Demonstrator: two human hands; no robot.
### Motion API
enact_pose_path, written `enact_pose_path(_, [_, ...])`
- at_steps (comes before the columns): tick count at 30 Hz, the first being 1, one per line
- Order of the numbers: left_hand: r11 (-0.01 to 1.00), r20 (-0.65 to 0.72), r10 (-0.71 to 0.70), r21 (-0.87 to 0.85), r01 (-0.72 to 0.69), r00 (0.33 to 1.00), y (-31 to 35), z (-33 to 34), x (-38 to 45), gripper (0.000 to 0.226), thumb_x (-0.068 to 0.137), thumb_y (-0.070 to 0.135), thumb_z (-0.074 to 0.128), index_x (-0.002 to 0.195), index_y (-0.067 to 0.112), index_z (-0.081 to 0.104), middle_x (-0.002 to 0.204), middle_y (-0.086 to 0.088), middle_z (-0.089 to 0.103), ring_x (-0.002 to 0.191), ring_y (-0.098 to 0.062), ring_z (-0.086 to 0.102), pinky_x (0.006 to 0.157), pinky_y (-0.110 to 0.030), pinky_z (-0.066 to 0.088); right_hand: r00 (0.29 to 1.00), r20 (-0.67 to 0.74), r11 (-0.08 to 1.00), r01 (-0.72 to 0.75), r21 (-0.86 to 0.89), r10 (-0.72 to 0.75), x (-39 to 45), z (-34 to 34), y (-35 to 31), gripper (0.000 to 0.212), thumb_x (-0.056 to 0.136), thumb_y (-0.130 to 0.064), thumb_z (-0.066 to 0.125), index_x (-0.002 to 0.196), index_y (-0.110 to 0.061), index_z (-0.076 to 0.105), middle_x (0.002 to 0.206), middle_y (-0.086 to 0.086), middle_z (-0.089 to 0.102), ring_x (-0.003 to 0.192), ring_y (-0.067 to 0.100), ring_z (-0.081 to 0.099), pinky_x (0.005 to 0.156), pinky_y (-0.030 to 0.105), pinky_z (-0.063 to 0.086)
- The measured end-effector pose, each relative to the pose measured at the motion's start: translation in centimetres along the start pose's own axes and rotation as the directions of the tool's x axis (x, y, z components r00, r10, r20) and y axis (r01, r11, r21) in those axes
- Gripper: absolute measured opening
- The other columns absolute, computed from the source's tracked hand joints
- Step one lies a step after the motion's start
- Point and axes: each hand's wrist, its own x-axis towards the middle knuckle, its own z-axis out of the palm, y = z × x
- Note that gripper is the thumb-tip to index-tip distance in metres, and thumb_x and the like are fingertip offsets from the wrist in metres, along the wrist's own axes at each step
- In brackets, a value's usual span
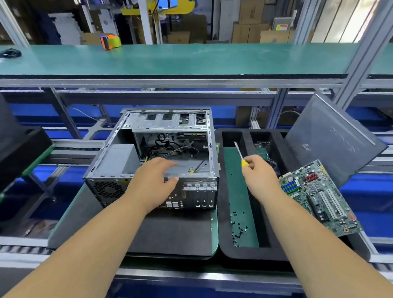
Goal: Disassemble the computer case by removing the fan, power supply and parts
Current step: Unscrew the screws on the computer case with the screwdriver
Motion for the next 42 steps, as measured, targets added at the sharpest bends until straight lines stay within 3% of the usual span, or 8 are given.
enact_pose_path(5, [0.999,0.057,0.034,0.029,-0.036,0.998,-3.2,-1.4,0.3,0.045,0.091,0.039,0.060,0.135,0.031,0.053,0.133,0.009,0.055,0.126,-0.014,0.048,0.106,-0.035,0.040,0.997,-0.016,0.995,0.082,0.056,-0.081,-1.1,2.8,-4.8,0.018,0.101,-0.024,0.046,0.115,-0.024,0.057,0.086,-0.012,0.056,0.068,0.009,0.051,0.058,0.029,0.038])
enact_pose_path(15, [0.975,0.342,0.185,0.056,-0.217,0.921,-8.1,-2.6,3.0,0.032,0.100,0.040,0.047,0.130,0.035,0.055,0.128,0.009,0.061,0.115,-0.017,0.056,0.091,-0.033,0.047,0.999,-0.011,0.999,0.047,0.016,-0.047,-3.6,9.8,-10.7,0.015,0.094,-0.025,0.054,0.106,-0.033,0.055,0.091,-0.013,0.056,0.067,0.011,0.055,0.056,0.029,0.044])
enact_pose_path(21, [0.952,0.335,0.279,0.027,-0.305,0.900,-9.0,-1.5,3.5,0.020,0.101,0.040,0.042,0.116,0.036,0.054,0.109,0.013,0.063,0.098,-0.016,0.058,0.072,-0.032,0.046,0.996,-0.084,0.995,-0.017,-0.101,0.008,-3.8,10.9,-10.7,0.019,0.093,-0.033,0.055,0.112,-0.035,0.055,0.097,-0.015,0.060,0.076,0.008,0.059,0.058,0.028,0.039])
enact_pose_path(24, [0.951,0.297,0.281,0.037,-0.305,0.912,-8.8,-1.0,3.6,0.019,0.101,0.041,0.041,0.115,0.035,0.053,0.108,0.011,0.064,0.096,-0.017,0.057,0.074,-0.035,0.049,0.996,-0.090,0.990,-0.025,-0.137,0.012,-3.4,10.7,-10.8,0.019,0.093,-0.028,0.052,0.110,-0.034,0.051,0.089,-0.017,0.057,0.071,0.008,0.058,0.055,0.028,0.038])
enact_pose_path(28, [0.958,0.263,0.256,0.062,-0.282,0.930,-7.8,0.0,3.8,0.021,0.101,0.042,0.038,0.120,0.039,0.049,0.107,0.012,0.063,0.096,-0.018,0.058,0.066,-0.030,0.041,0.994,-0.097,0.999,-0.049,0.014,0.050,-3.5,10.0,-10.3,0.020,0.091,-0.019,0.052,0.109,-0.028,0.050,0.091,-0.012,0.058,0.068,0.009,0.057,0.054,0.028,0.037])
enact_pose_path(32, [0.964,0.287,0.219,0.086,-0.253,0.932,-7.0,0.3,4.5,0.023,0.102,0.043,0.036,0.123,0.039,0.046,0.116,0.010,0.063,0.098,-0.020,0.059,0.075,-0.035,0.050,0.993,-0.096,0.988,-0.061,0.141,0.075,-4.9,9.7,-9.8,0.017,0.091,-0.019,0.054,0.107,-0.025,0.053,0.085,-0.009,0.061,0.064,0.010,0.055,0.056,0.028,0.038])
enact_pose_path(37, [0.969,0.289,0.207,0.072,-0.237,0.935,-6.9,0.4,4.7,0.028,0.101,0.043,0.037,0.126,0.037,0.048,0.122,0.009,0.061,0.104,-0.019,0.058,0.073,-0.032,0.043,0.993,-0.016,0.954,-0.110,0.278,0.119,-7.7,10.3,-9.8,0.012,0.086,-0.018,0.060,0.091,-0.029,0.056,0.080,0.000,0.070,0.062,0.014,0.056,0.061,0.034,0.045])
enact_pose_path(42, [0.970,0.304,0.214,0.049,-0.239,0.928,-7.4,0.2,4.4,0.039,0.096,0.041,0.048,0.134,0.036,0.045,0.133,0.009,0.056,0.118,-0.018,0.053,0.085,-0.031,0.044,0.986,0.083,0.934,-0.161,0.318,0.141,-10.4,11.3,-10.0,0.014,0.083,-0.014,0.057,0.093,-0.023,0.059,0.076,-0.005,0.073,0.050,0.009,0.054,0.057,0.029,0.042])
